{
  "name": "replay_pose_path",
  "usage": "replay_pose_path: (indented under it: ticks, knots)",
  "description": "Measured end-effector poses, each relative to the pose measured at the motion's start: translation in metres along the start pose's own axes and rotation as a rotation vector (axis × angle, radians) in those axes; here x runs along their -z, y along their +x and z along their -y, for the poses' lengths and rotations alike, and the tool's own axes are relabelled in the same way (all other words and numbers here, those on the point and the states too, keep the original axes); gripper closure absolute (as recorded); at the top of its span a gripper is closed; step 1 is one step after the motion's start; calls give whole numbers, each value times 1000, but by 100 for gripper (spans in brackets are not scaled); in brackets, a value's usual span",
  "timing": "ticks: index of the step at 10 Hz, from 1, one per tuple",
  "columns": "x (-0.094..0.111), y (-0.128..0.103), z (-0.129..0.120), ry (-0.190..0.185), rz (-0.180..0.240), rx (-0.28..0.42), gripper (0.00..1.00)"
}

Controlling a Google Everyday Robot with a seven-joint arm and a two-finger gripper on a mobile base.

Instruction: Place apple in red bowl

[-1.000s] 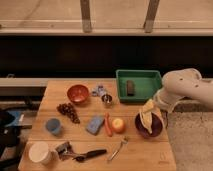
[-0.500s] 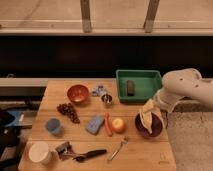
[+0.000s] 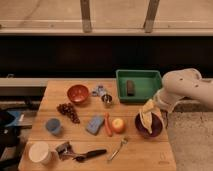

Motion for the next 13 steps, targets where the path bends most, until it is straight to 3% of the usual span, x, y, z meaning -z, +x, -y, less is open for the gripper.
replay_pose_path:
  ticks: [8,10,13]
  knots:
    - [0,2,-1,15,-5,19,20]
    - [-2,-1,-23,21,-12,85,20]
    - [-8,-14,-89,9,-26,218,20]
